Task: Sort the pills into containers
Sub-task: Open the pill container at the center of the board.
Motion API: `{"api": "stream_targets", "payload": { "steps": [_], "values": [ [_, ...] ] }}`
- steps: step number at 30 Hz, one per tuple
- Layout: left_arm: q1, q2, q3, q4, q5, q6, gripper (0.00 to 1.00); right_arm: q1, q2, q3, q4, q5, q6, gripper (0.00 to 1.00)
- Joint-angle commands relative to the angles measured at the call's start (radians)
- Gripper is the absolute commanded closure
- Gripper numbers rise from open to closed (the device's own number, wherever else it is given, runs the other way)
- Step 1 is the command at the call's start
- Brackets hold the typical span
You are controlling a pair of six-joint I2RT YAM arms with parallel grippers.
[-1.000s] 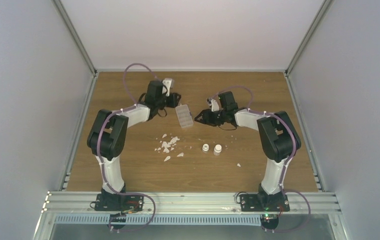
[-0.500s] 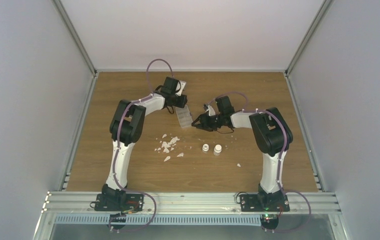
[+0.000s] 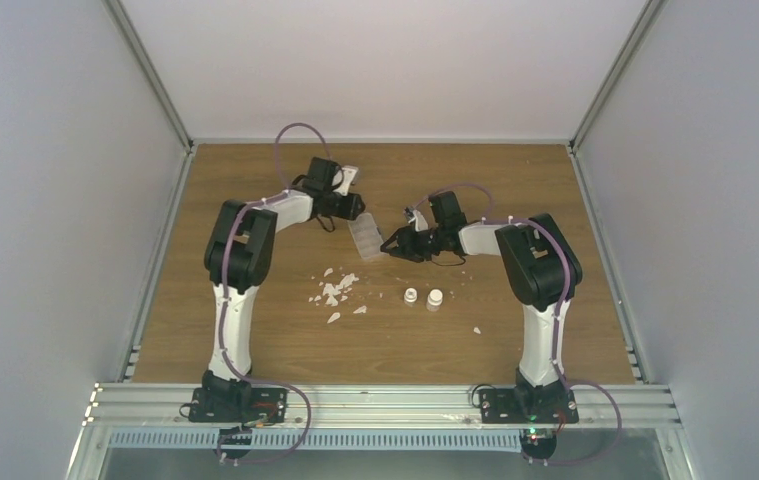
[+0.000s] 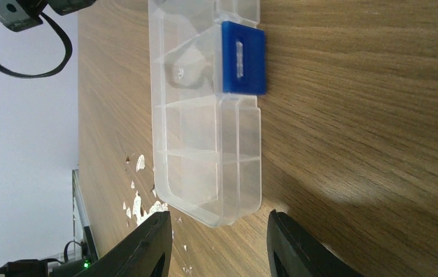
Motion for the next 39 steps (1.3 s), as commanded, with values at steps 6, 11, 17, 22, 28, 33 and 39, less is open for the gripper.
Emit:
{"api": "stream_targets", "payload": {
  "steps": [6, 11, 17, 22, 28, 33, 39],
  "values": [
    [0.152, -0.064, -0.117, 0.243, 0.438, -0.021, 0.1, 0.007, 0.021, -0.019, 0.013, -0.016, -0.025, 0.0],
    [0.174, -0.045, -0.144, 0.306, 0.537, -0.046, 0.11, 0.003, 0.026, -0.02, 0.015, -0.024, -0.032, 0.0],
    [0.175, -0.032, -0.135, 0.286, 0.524, -0.031, 0.13, 0.001, 0.035, -0.018, 0.018, -0.034, -0.033, 0.0],
    [0.169, -0.032, -0.135, 0.256, 0.453, -0.016, 0.14, 0.001, 0.039, -0.017, 0.02, -0.036, -0.032, 0.0],
    [0.149, -0.029, -0.135, 0.231, 0.435, 0.001, 0.18, 0.001, 0.046, -0.016, 0.02, -0.039, -0.033, 0.0],
    [0.143, -0.018, -0.126, 0.21, 0.431, -0.002, 0.21, 0.001, 0.047, -0.018, 0.023, -0.043, -0.031, 0.0],
    [0.142, -0.003, -0.117, 0.189, 0.438, -0.015, 0.28, 0.002, 0.048, -0.02, 0.023, -0.044, -0.033, 0.0]
  ]
}}
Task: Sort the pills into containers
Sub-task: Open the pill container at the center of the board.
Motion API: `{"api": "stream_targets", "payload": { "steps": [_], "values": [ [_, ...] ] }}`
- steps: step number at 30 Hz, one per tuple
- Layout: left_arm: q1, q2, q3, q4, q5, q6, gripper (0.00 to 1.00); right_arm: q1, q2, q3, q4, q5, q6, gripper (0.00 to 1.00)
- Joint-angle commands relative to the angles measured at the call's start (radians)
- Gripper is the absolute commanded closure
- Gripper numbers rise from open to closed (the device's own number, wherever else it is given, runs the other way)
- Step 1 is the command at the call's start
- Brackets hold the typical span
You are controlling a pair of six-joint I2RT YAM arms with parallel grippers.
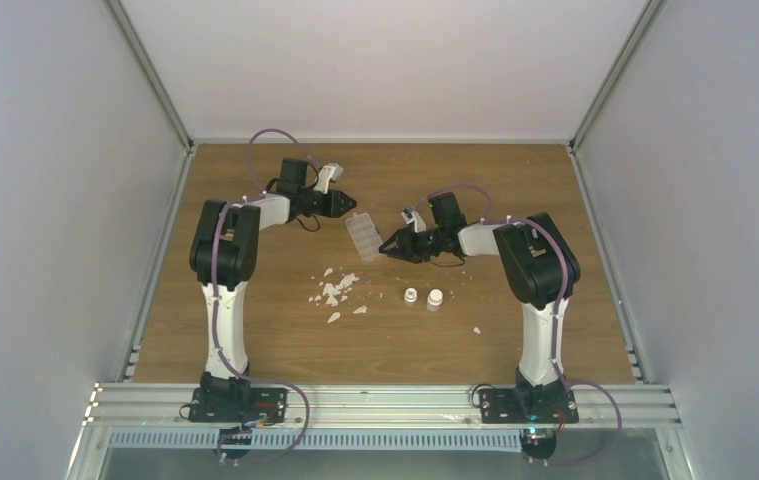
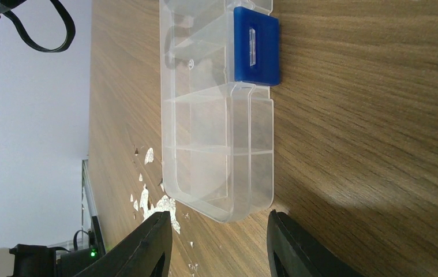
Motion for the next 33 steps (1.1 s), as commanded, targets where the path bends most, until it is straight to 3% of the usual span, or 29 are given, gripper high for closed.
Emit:
{"api": "stream_targets", "payload": {
  "steps": [1, 12, 33],
  "values": [
    [-0.005, 0.029, 0.013, -0.002, -0.005, 0.0, 0.28, 0.003, 0.03, -0.014, -0.011, 0.005, -0.021, 0.01],
    [-0.017, 0.056, 0.043, -0.045, -0.011, 0.004, 0.32, 0.002, 0.036, -0.015, -0.01, 0.003, -0.022, 0.0],
    [-0.025, 0.067, 0.056, -0.069, 0.041, 0.035, 0.49, 0.002, 0.057, -0.008, -0.011, -0.001, -0.023, 0.0]
  ]
}}
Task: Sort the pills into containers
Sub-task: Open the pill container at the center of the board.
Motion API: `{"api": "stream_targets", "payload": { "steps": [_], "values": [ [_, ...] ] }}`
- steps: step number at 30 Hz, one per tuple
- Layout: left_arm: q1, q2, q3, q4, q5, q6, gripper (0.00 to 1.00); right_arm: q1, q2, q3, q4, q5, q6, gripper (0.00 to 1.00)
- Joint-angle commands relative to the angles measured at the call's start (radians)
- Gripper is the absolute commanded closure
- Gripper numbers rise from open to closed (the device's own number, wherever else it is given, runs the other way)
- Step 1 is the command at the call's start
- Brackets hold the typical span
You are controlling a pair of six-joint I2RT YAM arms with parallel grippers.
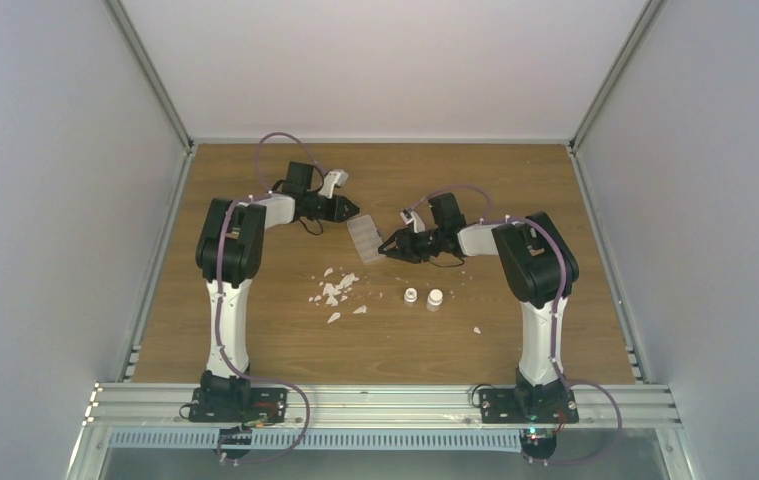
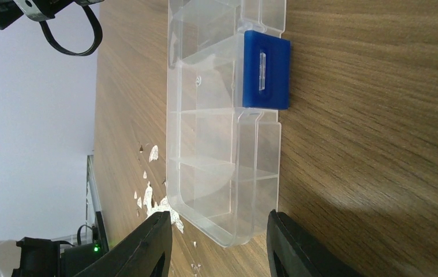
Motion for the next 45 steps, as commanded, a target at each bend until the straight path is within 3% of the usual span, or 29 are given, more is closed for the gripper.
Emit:
{"api": "stream_targets", "payload": {
  "steps": [1, 11, 14, 18, 20, 25, 26, 27, 28, 31, 34, 40, 45],
  "values": [
    [-0.007, 0.017, 0.014, 0.003, 0.034, 0.022, 0.51, 0.003, 0.046, -0.008, -0.029, 0.023, -0.015, 0.01],
    [-0.008, 0.011, 0.005, 0.005, 0.071, 0.032, 0.58, 0.003, 0.055, -0.006, -0.026, 0.02, -0.012, 0.0],
    [-0.009, 0.012, 0.004, 0.007, 0.083, 0.037, 0.69, 0.003, 0.059, -0.005, -0.026, 0.017, -0.011, 0.0],
    [-0.009, 0.016, 0.003, 0.013, 0.1, 0.038, 0.98, 0.004, 0.059, -0.005, -0.026, 0.017, -0.01, 0.0],
    [-0.008, 0.016, 0.001, 0.017, 0.097, 0.035, 1.0, 0.002, 0.059, -0.005, -0.026, 0.016, -0.01, 0.0],
    [-0.005, 0.003, -0.011, 0.033, 0.091, 0.022, 1.0, 0.003, 0.059, -0.006, -0.026, 0.016, -0.012, 0.0],
    [-0.003, 0.0, -0.018, 0.041, 0.089, 0.015, 0.92, 0.002, 0.058, -0.006, -0.026, 0.016, -0.013, 0.0],
    [0.001, -0.009, -0.026, 0.052, 0.087, 0.006, 0.75, 0.003, 0.057, -0.006, -0.026, 0.016, -0.013, 0.0],
    [0.004, -0.017, -0.037, 0.059, 0.081, -0.001, 0.65, 0.004, 0.057, -0.006, -0.026, 0.016, -0.012, 0.0],
    [0.013, -0.036, -0.068, 0.108, 0.076, -0.017, 0.49, 0.003, 0.057, -0.006, -0.026, 0.017, -0.013, 0.0],
    [0.019, -0.039, -0.085, 0.124, 0.081, -0.026, 0.43, 0.003, 0.059, -0.006, -0.026, 0.018, -0.014, 0.0],
    [0.022, -0.051, -0.107, 0.149, 0.109, -0.029, 0.43, 0.003, 0.06, -0.006, -0.026, 0.019, -0.014, 0.0],
    [0.022, -0.049, -0.108, 0.154, 0.152, -0.028, 0.53, 0.003, 0.064, -0.006, -0.026, 0.018, -0.013, 0.01]
  ]
}}
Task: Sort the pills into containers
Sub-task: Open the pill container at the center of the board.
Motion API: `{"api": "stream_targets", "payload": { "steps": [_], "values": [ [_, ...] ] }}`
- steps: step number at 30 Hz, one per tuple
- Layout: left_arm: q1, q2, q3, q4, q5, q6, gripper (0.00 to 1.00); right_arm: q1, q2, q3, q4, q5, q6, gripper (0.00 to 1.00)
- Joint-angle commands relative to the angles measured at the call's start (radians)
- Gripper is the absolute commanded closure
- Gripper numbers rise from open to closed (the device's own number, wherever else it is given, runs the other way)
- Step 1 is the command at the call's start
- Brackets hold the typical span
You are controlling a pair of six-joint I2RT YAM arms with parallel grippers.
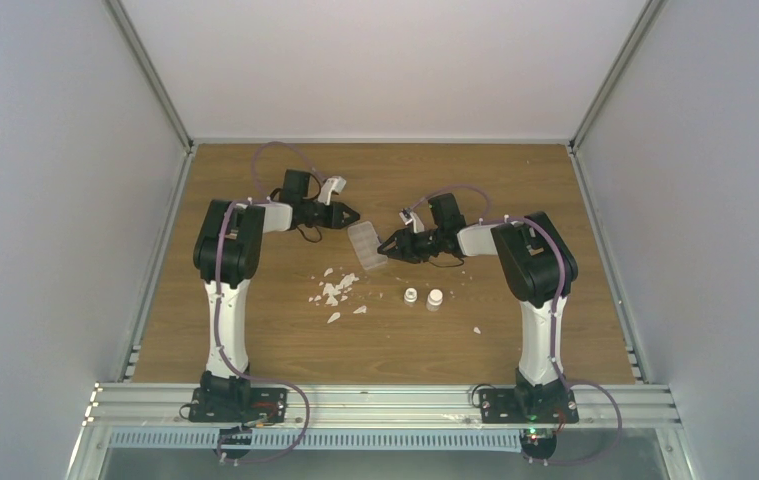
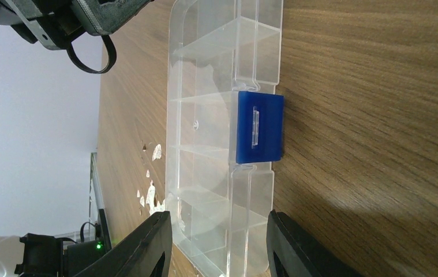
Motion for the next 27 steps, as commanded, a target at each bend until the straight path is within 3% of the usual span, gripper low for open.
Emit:
{"api": "stream_targets", "payload": {
  "steps": [1, 13, 15, 17, 19, 21, 27],
  "values": [
    [0.007, -0.034, -0.01, 0.046, 0.061, 0.003, 0.54, 0.003, 0.055, -0.005, -0.041, 0.033, -0.013, 0.01],
    [0.007, -0.048, -0.045, 0.066, 0.093, -0.027, 0.43, 0.003, 0.063, -0.001, -0.041, 0.033, -0.011, 0.01],
    [0.007, -0.051, -0.048, 0.068, 0.085, -0.029, 0.38, 0.003, 0.065, -0.001, -0.04, 0.032, -0.011, 0.01],
    [0.007, -0.058, -0.052, 0.075, 0.07, -0.031, 0.12, 0.002, 0.065, -0.001, -0.04, 0.031, -0.011, 0.0],
    [0.007, -0.072, -0.061, 0.09, 0.049, -0.033, 0.06, 0.003, 0.066, -0.001, -0.04, 0.031, -0.011, 0.01],
    [0.007, -0.085, -0.069, 0.096, 0.036, -0.032, 0.05, 0.004, 0.067, 0.0, -0.04, 0.031, -0.011, 0.0],
    [-0.003, -0.086, -0.066, 0.061, -0.003, -0.006, 0.21, 0.003, 0.073, 0.003, -0.041, 0.03, -0.012, 0.0]
  ]
}}
